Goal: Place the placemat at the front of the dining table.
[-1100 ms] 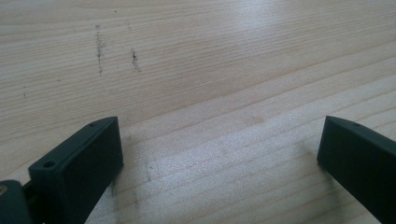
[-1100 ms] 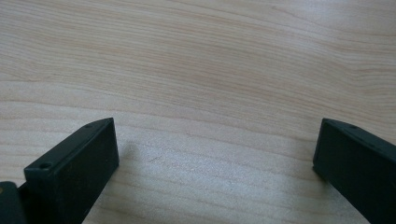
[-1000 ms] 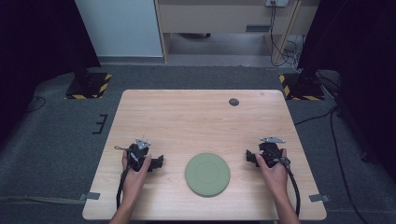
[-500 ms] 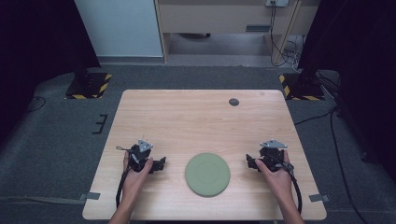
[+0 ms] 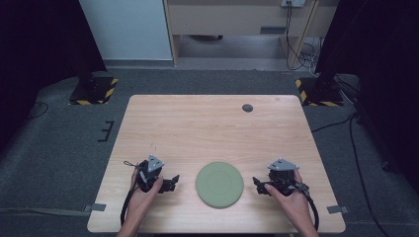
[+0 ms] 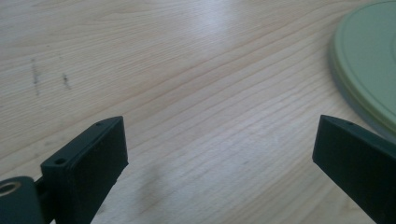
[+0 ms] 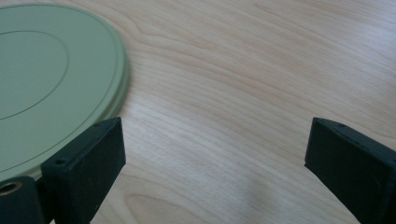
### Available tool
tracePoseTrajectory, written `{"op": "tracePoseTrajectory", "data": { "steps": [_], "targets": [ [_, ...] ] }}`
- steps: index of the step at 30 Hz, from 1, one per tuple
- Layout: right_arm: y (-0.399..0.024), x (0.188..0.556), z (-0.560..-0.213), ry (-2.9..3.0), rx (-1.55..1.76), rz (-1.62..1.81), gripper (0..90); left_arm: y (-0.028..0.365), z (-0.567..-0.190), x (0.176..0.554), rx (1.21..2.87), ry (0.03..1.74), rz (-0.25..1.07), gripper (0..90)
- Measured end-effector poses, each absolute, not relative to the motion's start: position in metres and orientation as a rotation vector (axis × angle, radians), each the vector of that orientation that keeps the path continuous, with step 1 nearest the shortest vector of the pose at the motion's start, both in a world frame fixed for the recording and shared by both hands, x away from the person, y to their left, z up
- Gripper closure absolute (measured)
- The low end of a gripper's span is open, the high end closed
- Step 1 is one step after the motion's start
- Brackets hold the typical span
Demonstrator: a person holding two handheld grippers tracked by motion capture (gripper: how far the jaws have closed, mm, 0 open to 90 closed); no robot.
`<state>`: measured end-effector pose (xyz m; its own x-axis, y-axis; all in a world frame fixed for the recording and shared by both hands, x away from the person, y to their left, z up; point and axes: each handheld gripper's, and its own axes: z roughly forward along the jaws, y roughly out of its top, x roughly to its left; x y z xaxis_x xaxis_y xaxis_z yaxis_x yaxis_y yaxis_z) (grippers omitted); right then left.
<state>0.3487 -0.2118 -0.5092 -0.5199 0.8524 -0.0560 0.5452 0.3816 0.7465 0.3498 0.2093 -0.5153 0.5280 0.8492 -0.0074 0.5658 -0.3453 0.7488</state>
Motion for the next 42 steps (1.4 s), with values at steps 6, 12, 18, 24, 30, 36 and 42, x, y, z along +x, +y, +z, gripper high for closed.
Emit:
{"op": "tracePoseTrajectory", "data": {
  "steps": [6,12,18,24,30,36,42],
  "targets": [
    [-0.202,0.339,-0.514,2.246,1.168,0.962,5.1,0.195,-0.517,0.346,2.071,1.097,0.475,2.5],
    [-0.188,0.33,-0.519,2.309,1.087,0.957,5.3,0.184,-0.521,0.34,2.087,1.063,0.435,2.4],
    [-0.181,0.327,-0.518,2.325,1.05,0.961,5.3,0.173,-0.522,0.337,2.098,1.03,0.427,2.4],
    [-0.175,0.326,-0.52,2.331,1.033,0.958,5.2,0.166,-0.523,0.335,2.103,1.009,0.418,2.4],
    [-0.174,0.326,-0.52,2.331,1.03,0.956,5.2,0.162,-0.524,0.334,2.117,0.991,0.418,2.4],
    [-0.172,0.326,-0.522,2.34,1.02,0.945,5.2,0.156,-0.525,0.331,2.133,0.973,0.413,2.3],
    [-0.171,0.327,-0.523,2.342,1.025,0.937,4.8,0.151,-0.526,0.331,2.145,0.963,0.413,2.3]
  ]
}}
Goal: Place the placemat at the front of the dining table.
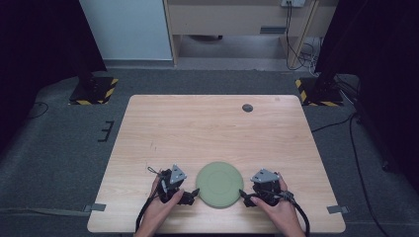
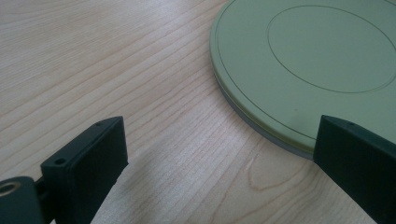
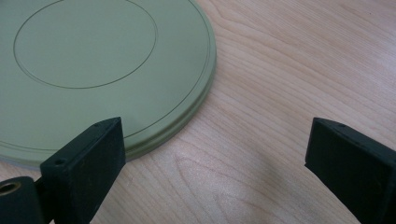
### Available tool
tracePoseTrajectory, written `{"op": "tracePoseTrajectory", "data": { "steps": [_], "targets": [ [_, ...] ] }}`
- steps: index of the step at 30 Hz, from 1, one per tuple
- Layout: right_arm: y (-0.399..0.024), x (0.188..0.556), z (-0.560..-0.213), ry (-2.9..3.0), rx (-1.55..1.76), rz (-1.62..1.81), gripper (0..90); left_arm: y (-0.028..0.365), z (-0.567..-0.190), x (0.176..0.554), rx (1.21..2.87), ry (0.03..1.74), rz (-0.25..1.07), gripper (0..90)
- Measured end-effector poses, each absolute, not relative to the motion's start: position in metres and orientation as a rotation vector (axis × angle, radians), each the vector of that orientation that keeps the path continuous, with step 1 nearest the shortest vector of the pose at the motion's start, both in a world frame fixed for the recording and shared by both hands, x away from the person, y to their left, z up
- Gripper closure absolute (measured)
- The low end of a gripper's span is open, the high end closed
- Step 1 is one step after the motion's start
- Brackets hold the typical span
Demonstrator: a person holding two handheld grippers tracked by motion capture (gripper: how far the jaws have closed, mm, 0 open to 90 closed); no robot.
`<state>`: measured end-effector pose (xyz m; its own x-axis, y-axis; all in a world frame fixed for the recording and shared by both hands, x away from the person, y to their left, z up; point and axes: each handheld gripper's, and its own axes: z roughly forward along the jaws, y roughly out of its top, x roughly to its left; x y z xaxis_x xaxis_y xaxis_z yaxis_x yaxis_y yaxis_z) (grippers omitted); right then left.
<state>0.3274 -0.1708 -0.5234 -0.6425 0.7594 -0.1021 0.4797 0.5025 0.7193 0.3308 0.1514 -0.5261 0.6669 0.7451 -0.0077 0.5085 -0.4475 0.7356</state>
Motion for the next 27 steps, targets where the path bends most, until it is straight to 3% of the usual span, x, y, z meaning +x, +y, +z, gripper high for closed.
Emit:
{"op": "tracePoseTrajectory", "data": {
  "steps": [27],
  "targets": [
    [-0.1705,0.3352,-0.5235,2.337,1.078,0.934,1.9,0.1496,-0.5274,0.3392,2.146,0.992,0.428,0.1]
  ]
}}
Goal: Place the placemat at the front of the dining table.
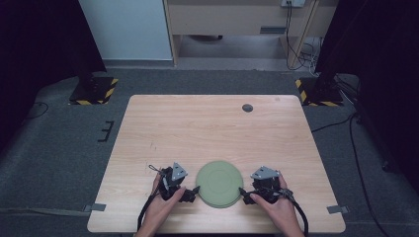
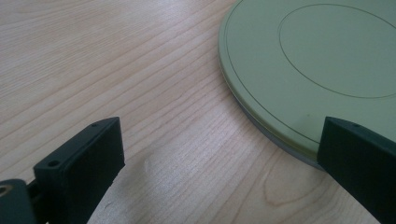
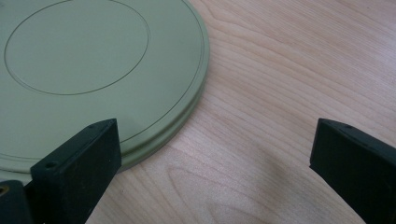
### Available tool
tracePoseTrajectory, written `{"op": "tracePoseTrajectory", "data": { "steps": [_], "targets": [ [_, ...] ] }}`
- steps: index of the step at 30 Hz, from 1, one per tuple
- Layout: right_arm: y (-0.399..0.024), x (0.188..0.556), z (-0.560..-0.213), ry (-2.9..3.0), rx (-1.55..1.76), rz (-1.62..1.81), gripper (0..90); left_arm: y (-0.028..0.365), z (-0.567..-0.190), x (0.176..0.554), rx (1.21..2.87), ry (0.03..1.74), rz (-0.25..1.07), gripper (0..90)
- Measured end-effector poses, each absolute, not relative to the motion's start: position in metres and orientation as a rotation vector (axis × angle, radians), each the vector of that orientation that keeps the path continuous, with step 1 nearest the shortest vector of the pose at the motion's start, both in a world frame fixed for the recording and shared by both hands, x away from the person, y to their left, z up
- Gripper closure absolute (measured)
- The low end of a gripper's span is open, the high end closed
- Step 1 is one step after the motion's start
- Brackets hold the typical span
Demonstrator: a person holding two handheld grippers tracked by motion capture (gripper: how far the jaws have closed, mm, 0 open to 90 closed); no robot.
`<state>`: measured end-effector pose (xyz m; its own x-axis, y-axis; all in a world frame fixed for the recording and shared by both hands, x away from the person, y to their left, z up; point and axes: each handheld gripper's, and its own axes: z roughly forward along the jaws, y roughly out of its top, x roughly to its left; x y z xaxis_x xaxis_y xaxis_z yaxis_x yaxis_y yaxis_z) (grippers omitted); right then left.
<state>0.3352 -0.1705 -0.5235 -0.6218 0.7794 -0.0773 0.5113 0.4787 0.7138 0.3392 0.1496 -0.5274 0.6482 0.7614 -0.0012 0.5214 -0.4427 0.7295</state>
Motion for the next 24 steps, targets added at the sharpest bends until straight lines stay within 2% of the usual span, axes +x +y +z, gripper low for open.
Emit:
{"op": "tracePoseTrajectory", "data": {
  "steps": [17,24],
  "targets": [
    [-0.1706,0.3422,-0.5243,2.309,1.117,0.93,1.1,0.149,-0.5274,0.347,2.135,1.012,0.444,0.0],
    [-0.1701,0.3384,-0.5229,2.311,1.1,0.942,4.6,0.1491,-0.5263,0.344,2.131,1.003,0.445,2.4]
  ]
}}
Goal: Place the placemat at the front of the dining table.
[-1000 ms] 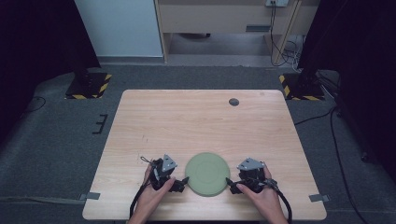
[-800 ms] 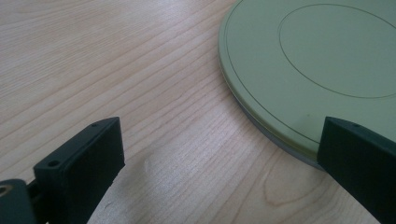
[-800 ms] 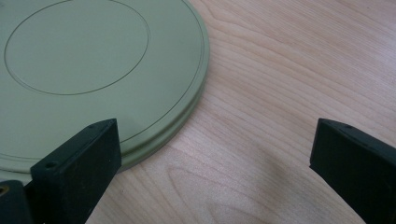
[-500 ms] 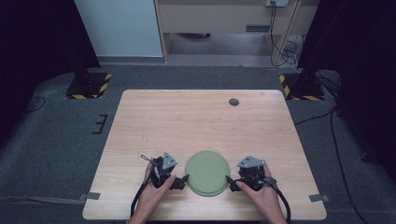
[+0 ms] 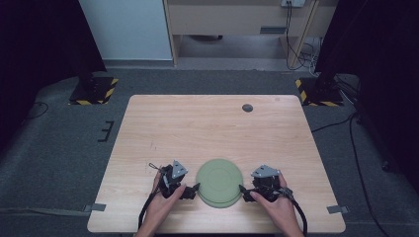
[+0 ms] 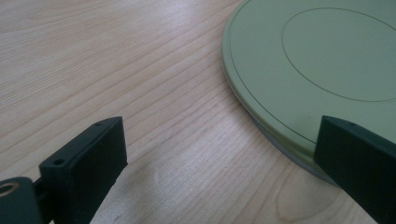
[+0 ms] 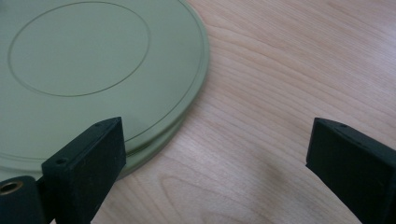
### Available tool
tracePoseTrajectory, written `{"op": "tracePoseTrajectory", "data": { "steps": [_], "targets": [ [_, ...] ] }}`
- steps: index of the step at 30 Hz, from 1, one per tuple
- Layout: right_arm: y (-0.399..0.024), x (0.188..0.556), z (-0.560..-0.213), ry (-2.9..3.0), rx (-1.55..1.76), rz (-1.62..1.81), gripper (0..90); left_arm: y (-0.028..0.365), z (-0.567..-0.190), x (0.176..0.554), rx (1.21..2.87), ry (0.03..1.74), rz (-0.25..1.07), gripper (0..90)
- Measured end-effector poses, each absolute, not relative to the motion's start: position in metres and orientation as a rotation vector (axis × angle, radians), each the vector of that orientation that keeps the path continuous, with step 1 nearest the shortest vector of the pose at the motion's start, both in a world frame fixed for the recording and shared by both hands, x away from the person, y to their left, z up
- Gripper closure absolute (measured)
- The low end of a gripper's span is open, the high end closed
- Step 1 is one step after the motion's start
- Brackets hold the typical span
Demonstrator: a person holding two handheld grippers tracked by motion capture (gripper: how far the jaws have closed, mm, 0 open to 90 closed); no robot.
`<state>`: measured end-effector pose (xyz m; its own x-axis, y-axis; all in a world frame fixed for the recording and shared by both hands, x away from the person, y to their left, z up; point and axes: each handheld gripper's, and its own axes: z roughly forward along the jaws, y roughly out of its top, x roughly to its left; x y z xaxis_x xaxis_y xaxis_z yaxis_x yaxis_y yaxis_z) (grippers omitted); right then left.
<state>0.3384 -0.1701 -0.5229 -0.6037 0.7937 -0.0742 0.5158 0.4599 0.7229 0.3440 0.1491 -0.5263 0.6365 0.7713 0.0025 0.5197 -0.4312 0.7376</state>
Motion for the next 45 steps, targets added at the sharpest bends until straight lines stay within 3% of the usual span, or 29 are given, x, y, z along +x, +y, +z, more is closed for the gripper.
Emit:
{"op": "tracePoseTrajectory", "data": {
  "steps": [21,45],
  "targets": [
    [-0.1669,0.3382,-0.5241,2.325,1.094,0.929,0.7,0.1471,-0.5284,0.3442,2.14,1.006,0.437,0.0],
    [-0.1655,0.3337,-0.526,2.318,1.091,0.929,2.7,0.1453,-0.5296,0.343,2.141,0.999,0.444,1.2]
  ]
}}
